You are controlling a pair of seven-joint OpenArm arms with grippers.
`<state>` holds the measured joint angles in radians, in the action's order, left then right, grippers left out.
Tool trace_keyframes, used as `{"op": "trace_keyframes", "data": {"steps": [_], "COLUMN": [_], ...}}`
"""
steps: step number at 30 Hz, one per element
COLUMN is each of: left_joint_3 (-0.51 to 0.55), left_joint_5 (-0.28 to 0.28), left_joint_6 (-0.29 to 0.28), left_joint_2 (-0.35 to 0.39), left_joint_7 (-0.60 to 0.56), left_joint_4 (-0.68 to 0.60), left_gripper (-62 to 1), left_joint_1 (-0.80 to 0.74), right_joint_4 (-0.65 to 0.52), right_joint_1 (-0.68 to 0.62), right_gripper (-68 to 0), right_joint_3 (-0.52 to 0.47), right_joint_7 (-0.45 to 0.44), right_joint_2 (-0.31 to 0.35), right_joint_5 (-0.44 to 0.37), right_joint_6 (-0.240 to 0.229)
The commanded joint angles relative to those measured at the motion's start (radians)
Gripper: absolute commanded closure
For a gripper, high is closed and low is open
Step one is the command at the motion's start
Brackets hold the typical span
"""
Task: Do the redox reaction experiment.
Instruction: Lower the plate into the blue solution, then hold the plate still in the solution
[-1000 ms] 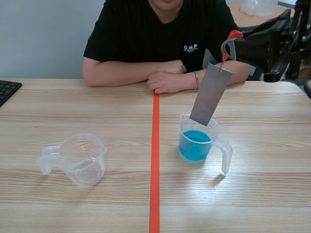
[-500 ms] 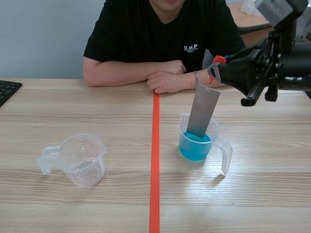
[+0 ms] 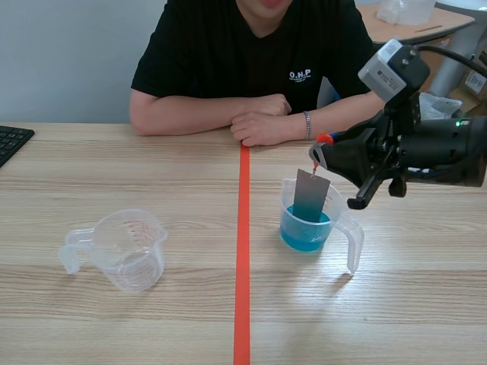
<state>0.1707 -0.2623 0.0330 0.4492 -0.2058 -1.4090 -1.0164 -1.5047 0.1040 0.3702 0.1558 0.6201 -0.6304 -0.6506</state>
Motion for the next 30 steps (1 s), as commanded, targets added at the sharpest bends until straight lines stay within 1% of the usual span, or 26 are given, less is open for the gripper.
{"op": "trace_keyframes", "data": {"steps": [1,5,30], "left_joint_3": [0.003,0.003,0.003], "left_joint_5": [-0.003,-0.003,-0.003], "left_joint_6": [0.002,0.002,0.002], "left_joint_2": [-0.003,-0.003,-0.003], "left_joint_7": [-0.010,-0.010,-0.010], "left_joint_4": [-0.013,-0.013,-0.013], "left_gripper": [-4.9,-4.9,-4.9], "left_joint_1": [0.000,0.000,0.000], "right_joint_4": [-0.002,0.004,0.004], "right_joint_1": [0.015,0.015,0.015], "right_gripper": [-1.3,-1.3,-1.3], "right_joint_3": [-0.010,-0.009,-0.009], "right_joint_7": [-0.024,-0.024,-0.024], "right_joint_2": [0.007,0.002,0.003], "right_joint_5": [0.003,0.026,0.025], "right_joint_6": [0.003,0.003,0.003]}}
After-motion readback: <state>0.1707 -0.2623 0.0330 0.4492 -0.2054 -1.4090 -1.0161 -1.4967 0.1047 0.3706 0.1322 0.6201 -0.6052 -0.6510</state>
